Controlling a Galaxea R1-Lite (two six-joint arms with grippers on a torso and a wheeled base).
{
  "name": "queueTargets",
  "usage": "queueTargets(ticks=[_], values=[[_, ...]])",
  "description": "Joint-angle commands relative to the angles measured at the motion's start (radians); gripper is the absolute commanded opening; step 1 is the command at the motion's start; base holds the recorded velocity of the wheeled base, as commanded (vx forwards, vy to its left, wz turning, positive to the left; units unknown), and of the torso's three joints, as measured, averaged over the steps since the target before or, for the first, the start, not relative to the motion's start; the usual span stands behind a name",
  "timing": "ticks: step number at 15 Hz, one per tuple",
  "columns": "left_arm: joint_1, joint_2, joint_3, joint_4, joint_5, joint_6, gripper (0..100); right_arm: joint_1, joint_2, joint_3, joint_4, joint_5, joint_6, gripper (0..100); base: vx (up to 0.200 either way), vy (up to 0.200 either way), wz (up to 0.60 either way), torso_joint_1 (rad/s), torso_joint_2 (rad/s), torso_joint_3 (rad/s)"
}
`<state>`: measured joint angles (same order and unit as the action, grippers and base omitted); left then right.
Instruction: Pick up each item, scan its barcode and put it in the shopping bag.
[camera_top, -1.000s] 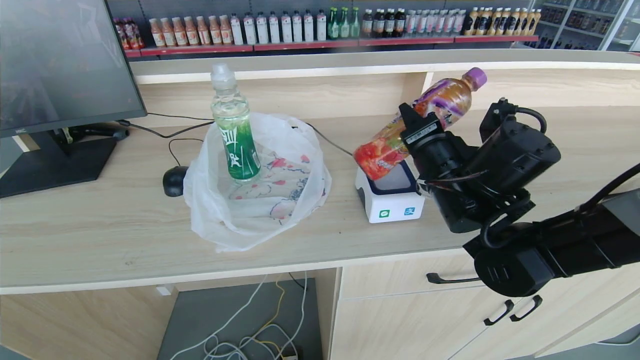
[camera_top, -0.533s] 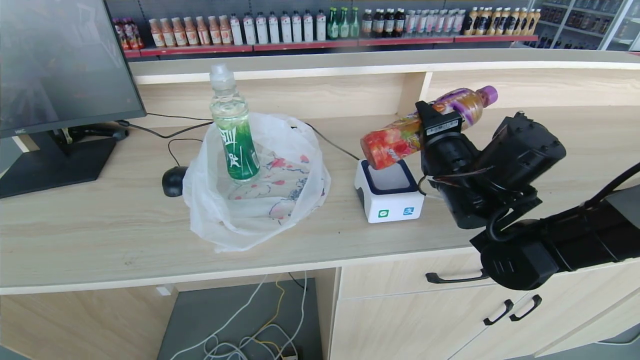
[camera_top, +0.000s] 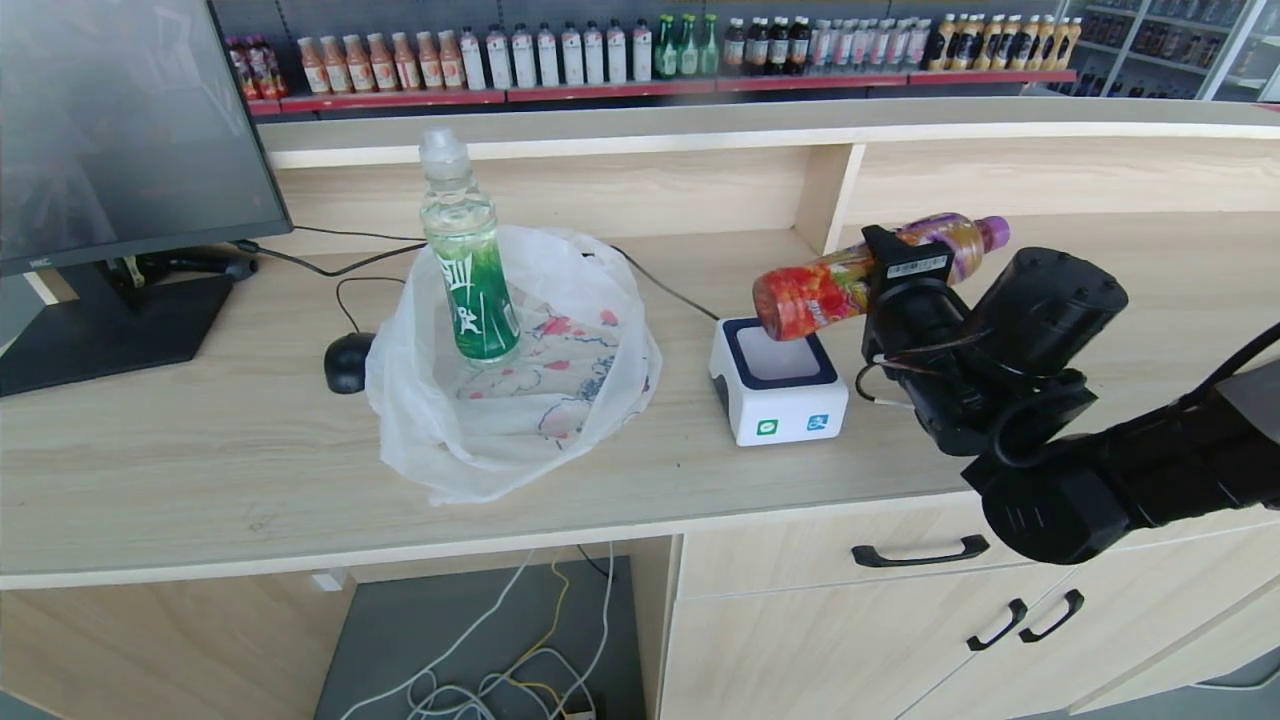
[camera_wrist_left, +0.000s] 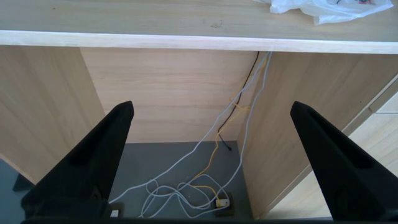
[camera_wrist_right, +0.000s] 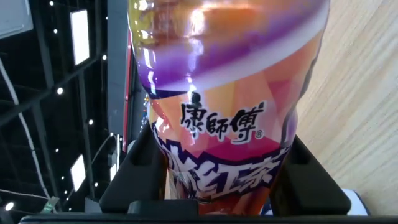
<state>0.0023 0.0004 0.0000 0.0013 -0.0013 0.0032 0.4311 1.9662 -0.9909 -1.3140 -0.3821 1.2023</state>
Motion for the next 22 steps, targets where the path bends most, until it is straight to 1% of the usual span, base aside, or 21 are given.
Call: queueTargets(ticks=[1,4,7,8,10,13,15,19,22], values=[[0.001,0.000,0.000,0.000,0.001,0.000,100,-0.006,-0.004,0.009,0.001,0.002,0.002,0,0.000,0.000,0.00,0.000,0.00,0.000],[0.001,0.000,0.000,0.000,0.000,0.000,100,0.009,-0.020,0.005,-0.001,0.002,0.023,0,0.000,0.000,0.00,0.000,0.00,0.000],[0.001,0.000,0.000,0.000,0.001,0.000,100,0.058,-0.056,0.031,-0.001,0.000,0.037,0,0.000,0.000,0.00,0.000,0.00,0.000],[0.001,0.000,0.000,0.000,0.000,0.000,100,0.100,-0.081,0.086,-0.001,0.000,0.039,0,0.000,0.000,0.00,0.000,0.00,0.000],[0.001,0.000,0.000,0.000,0.000,0.000,100,0.117,-0.086,0.132,-0.004,0.000,0.037,0,0.000,0.000,0.00,0.000,0.00,0.000],[0.001,0.000,0.000,0.000,0.001,0.000,100,0.117,-0.070,0.146,-0.004,0.000,0.037,0,0.000,0.000,0.00,0.000,0.00,0.000],[0.001,0.000,0.000,0.000,0.001,-0.002,100,0.117,-0.058,0.127,-0.004,0.000,0.036,0,0.000,0.000,0.00,0.000,0.00,0.000],[0.001,0.000,0.000,0.000,0.000,0.000,100,0.084,-0.055,0.093,-0.004,0.000,0.036,0,0.000,0.000,0.00,0.000,0.00,0.000],[0.001,0.000,0.000,0.000,0.000,0.000,100,0.084,-0.053,0.093,-0.004,-0.001,0.036,0,0.000,0.000,0.00,0.000,0.00,0.000]])
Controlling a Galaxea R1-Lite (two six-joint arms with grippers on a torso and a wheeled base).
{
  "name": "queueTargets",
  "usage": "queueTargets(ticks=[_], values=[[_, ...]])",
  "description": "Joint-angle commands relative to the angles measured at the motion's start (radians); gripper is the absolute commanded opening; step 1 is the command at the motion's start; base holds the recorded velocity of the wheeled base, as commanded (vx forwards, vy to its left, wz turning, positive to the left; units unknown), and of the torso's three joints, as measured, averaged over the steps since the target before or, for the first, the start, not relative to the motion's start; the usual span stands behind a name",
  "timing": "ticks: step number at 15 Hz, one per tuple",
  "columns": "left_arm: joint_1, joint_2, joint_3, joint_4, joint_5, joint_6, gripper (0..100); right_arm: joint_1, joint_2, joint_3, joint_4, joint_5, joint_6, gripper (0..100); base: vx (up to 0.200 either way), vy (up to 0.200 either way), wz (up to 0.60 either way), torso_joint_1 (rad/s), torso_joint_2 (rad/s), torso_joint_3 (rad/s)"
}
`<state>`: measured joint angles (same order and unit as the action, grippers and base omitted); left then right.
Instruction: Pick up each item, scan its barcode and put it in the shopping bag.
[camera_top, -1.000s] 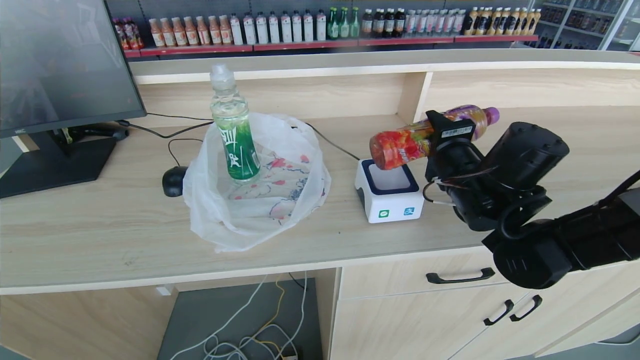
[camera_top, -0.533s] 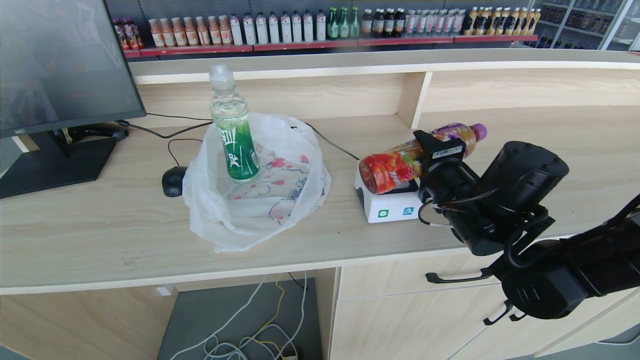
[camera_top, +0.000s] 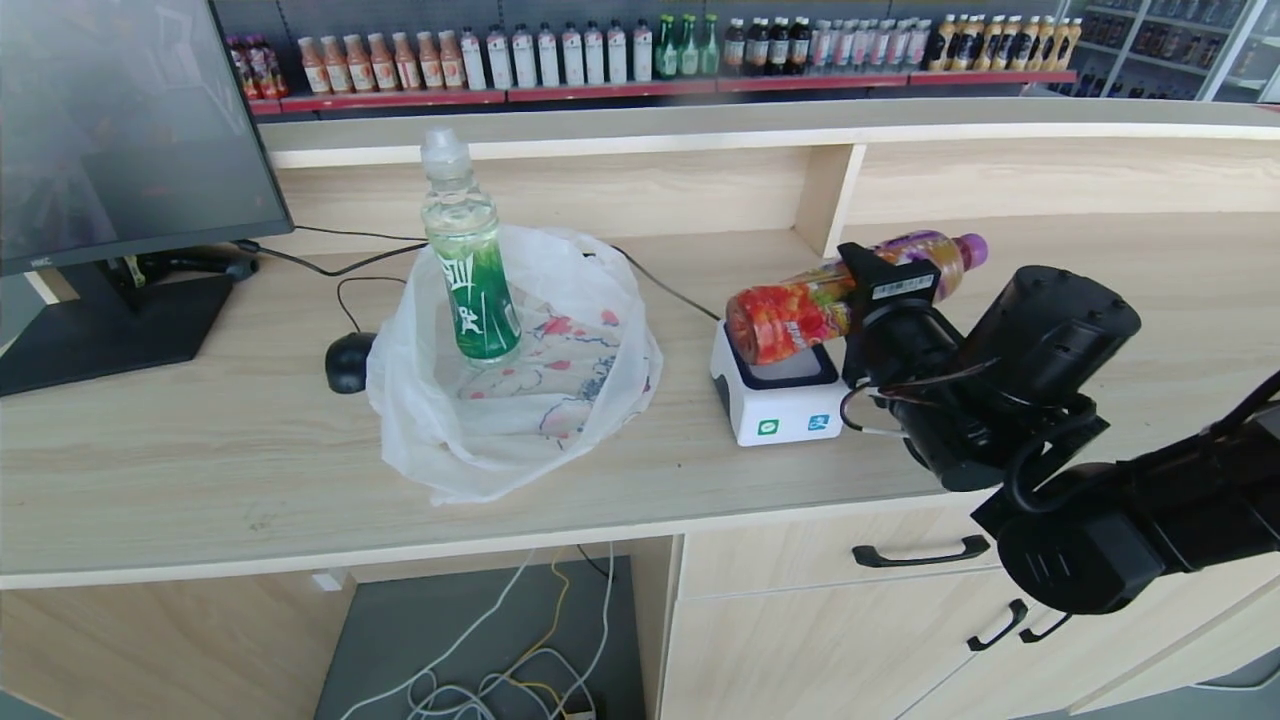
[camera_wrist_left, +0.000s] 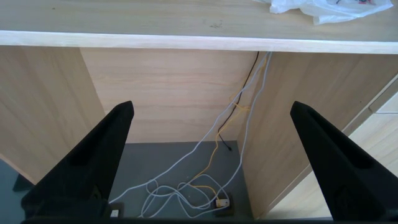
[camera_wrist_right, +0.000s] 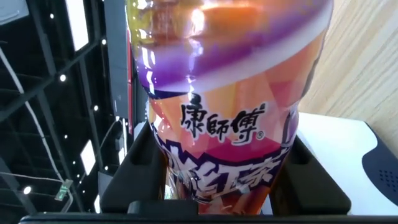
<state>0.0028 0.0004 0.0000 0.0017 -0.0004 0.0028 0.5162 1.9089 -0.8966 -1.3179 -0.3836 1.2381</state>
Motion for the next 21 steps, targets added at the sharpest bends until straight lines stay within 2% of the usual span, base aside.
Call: queueTargets(ticks=[1,18,21], values=[[0.000,0.000,0.000,0.000,-0.001,0.000,100,0.001,0.012,-0.001,0.000,0.000,0.000,0,0.000,0.000,0.00,0.000,0.00,0.000],[0.000,0.000,0.000,0.000,0.000,0.000,100,0.001,0.018,-0.019,0.000,-0.003,-0.009,0,0.000,0.000,0.00,0.000,0.00,0.000],[0.000,0.000,0.000,0.000,0.000,0.000,100,0.008,-0.022,-0.021,0.000,0.002,-0.091,0,0.000,0.000,0.00,0.000,0.00,0.000]])
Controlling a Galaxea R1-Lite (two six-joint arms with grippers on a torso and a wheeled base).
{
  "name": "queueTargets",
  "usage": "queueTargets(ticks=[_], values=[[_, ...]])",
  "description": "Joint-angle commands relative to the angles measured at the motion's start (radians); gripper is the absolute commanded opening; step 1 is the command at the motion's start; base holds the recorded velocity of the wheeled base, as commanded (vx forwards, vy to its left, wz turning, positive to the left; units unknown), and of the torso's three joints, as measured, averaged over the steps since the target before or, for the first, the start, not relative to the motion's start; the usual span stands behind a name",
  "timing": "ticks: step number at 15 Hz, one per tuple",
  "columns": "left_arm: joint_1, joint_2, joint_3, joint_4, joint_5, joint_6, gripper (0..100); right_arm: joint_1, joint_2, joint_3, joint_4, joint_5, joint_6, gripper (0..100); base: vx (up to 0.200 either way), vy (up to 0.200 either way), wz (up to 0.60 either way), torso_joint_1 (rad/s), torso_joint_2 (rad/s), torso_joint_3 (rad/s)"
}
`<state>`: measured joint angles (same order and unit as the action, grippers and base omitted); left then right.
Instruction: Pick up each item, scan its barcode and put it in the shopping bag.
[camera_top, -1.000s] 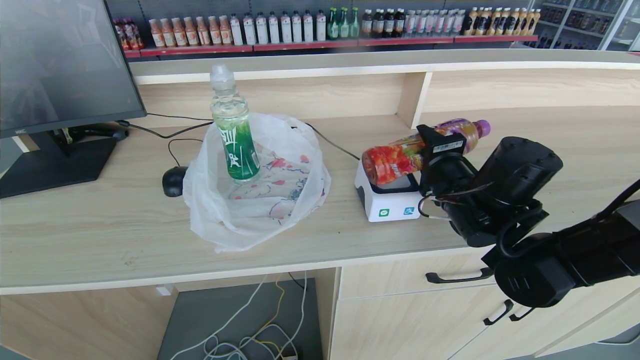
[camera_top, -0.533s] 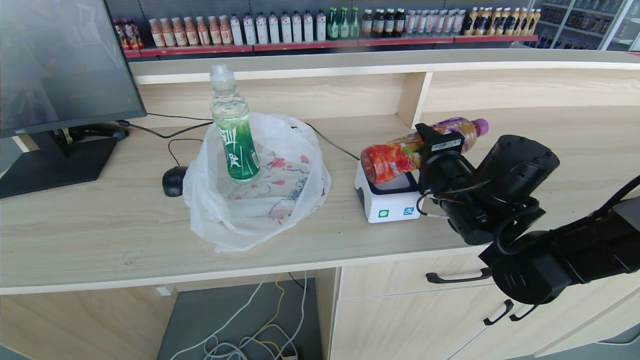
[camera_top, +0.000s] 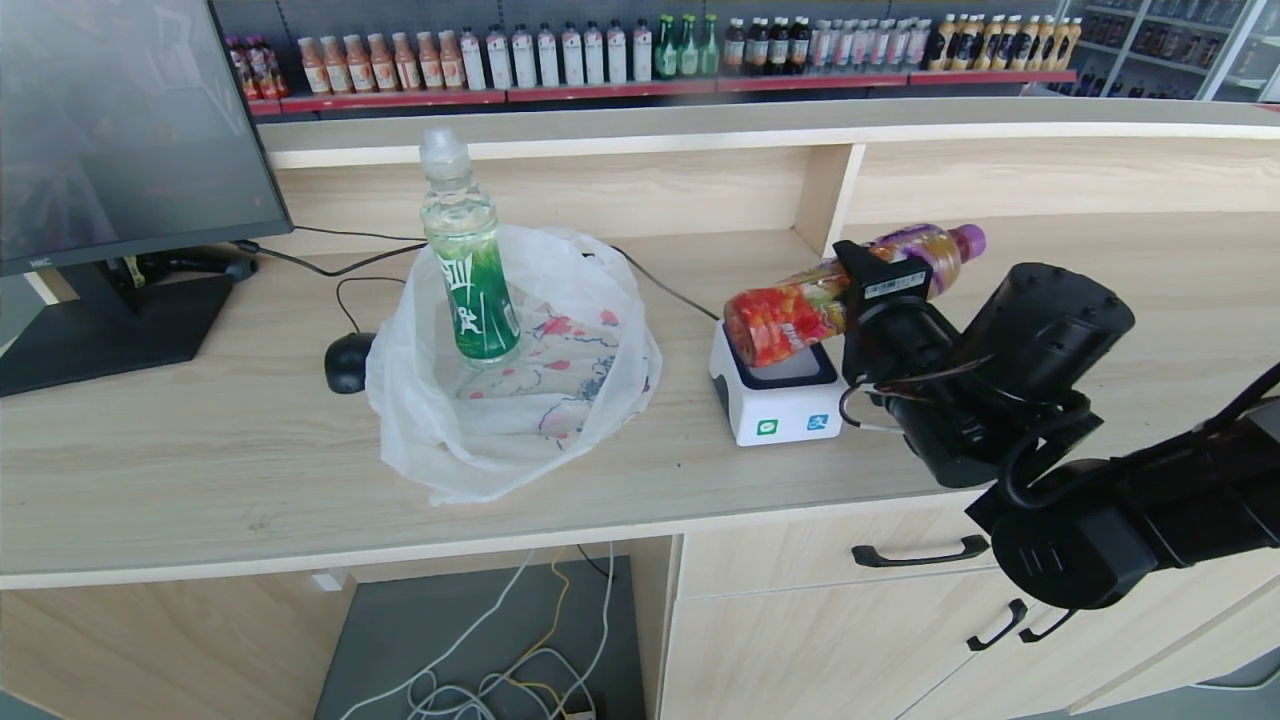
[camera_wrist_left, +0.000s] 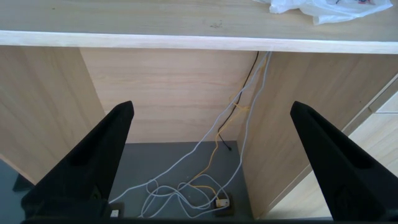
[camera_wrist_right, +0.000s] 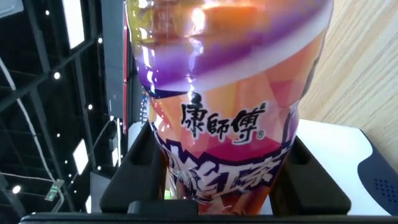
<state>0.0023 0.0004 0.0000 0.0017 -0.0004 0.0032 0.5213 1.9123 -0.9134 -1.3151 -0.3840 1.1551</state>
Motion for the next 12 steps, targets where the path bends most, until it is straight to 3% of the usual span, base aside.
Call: queueTargets(ticks=[1,9,10,12], values=[[0.001,0.000,0.000,0.000,0.000,0.000,100,0.008,-0.036,-0.007,-0.003,0.004,-0.046,0,0.000,0.000,0.00,0.000,0.00,0.000],[0.001,0.000,0.000,0.000,0.000,0.000,100,0.036,-0.220,0.085,0.002,0.024,-0.436,0,0.000,0.000,0.00,0.000,0.00,0.000],[0.001,0.000,0.000,0.000,-0.001,0.000,100,0.037,-0.226,0.082,-0.003,0.022,-0.586,0,0.000,0.000,0.00,0.000,0.00,0.000],[0.001,0.000,0.000,0.000,-0.001,0.000,100,0.066,-0.246,0.080,-0.003,0.022,-0.729,0,0.000,0.000,0.00,0.000,0.00,0.000]])
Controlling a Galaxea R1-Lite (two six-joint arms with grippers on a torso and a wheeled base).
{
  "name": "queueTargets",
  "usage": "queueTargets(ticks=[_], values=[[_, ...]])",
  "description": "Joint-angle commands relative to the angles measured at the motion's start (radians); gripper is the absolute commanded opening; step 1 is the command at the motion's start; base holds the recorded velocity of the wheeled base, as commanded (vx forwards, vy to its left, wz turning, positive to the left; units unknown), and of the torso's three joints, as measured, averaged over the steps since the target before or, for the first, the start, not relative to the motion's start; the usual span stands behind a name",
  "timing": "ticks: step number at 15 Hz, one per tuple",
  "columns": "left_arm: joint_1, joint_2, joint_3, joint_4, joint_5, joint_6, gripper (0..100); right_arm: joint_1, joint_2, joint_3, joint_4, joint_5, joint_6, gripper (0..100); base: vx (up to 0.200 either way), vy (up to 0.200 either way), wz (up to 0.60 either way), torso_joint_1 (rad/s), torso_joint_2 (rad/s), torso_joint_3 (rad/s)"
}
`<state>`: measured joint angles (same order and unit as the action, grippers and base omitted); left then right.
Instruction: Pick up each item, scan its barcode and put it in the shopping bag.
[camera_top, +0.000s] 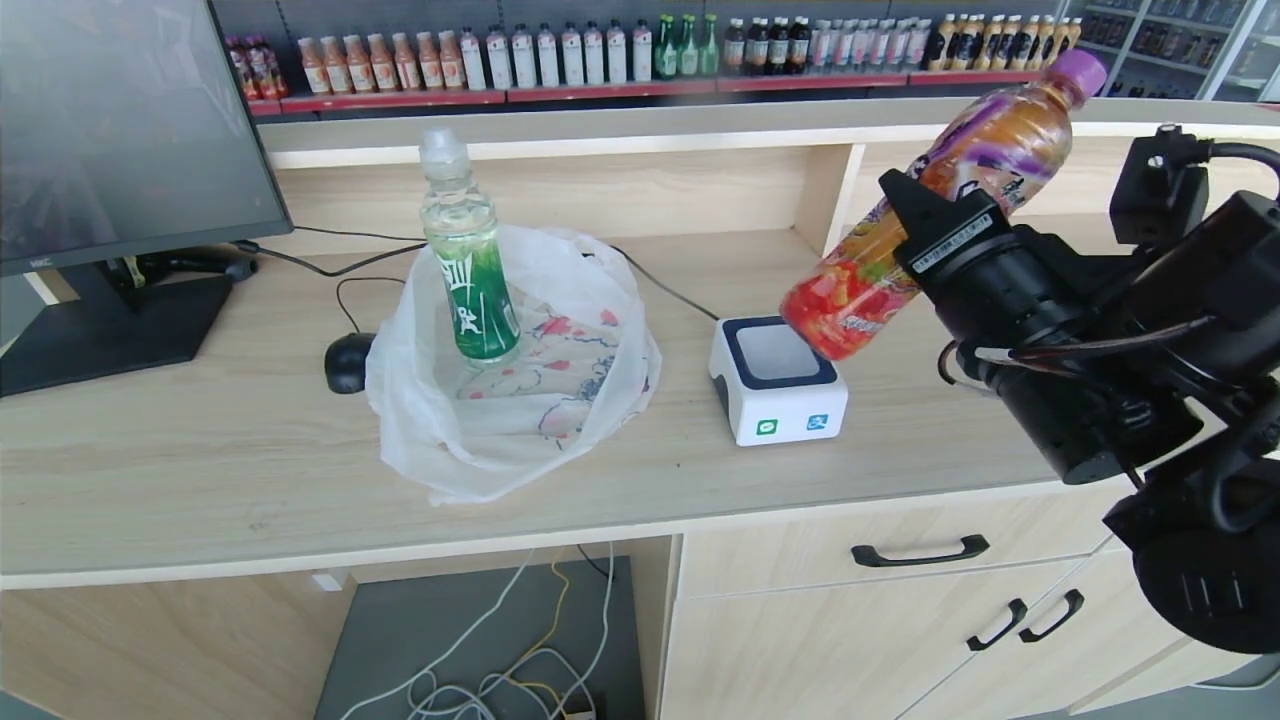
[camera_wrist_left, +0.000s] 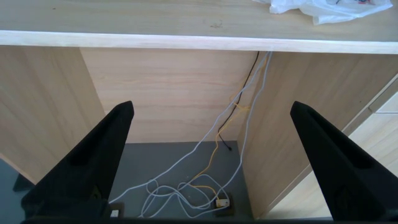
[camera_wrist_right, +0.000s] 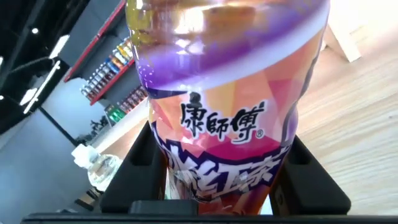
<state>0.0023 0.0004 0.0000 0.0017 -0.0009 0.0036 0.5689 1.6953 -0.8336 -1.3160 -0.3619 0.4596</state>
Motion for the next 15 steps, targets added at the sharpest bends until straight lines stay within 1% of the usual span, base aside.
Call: queueTargets(ticks=[1,2,3,4,7,8,11,14,15], values=[[0.001,0.000,0.000,0.000,0.001,0.001,100,0.037,-0.031,0.001,-0.005,0.001,-0.171,0,0.000,0.000,0.00,0.000,0.00,0.000],[0.001,0.000,0.000,0.000,-0.001,0.001,100,0.046,-0.036,-0.002,-0.012,0.009,-0.265,0,0.000,0.000,0.00,0.000,0.00,0.000],[0.001,0.000,0.000,0.000,-0.001,0.001,100,0.069,-0.036,0.002,-0.026,0.038,-0.348,0,0.000,0.000,0.00,0.000,0.00,0.000],[0.001,0.000,0.000,0.000,-0.001,0.001,100,0.074,-0.029,0.008,-0.051,0.066,-0.430,0,0.000,0.000,0.00,0.000,0.00,0.000],[0.001,0.000,0.000,0.000,-0.001,0.001,100,0.072,-0.008,0.050,-0.101,0.092,-0.578,0,0.000,0.000,0.00,0.000,0.00,0.000],[0.001,0.000,0.000,0.000,0.001,0.001,100,0.072,0.000,0.056,-0.108,0.098,-0.604,0,0.000,0.000,0.00,0.000,0.00,0.000],[0.001,0.000,0.000,0.000,0.001,0.001,100,0.069,0.029,0.044,-0.141,0.100,-0.619,0,0.000,0.000,0.00,0.000,0.00,0.000],[0.001,0.000,0.000,0.000,-0.001,0.001,100,0.046,0.032,0.037,-0.154,0.100,-0.621,0,0.000,0.000,0.00,0.000,0.00,0.000],[0.001,0.000,0.000,0.000,-0.001,0.001,100,0.028,0.035,0.036,-0.158,0.100,-0.621,0,0.000,0.200,0.00,0.007,0.01,0.002]])
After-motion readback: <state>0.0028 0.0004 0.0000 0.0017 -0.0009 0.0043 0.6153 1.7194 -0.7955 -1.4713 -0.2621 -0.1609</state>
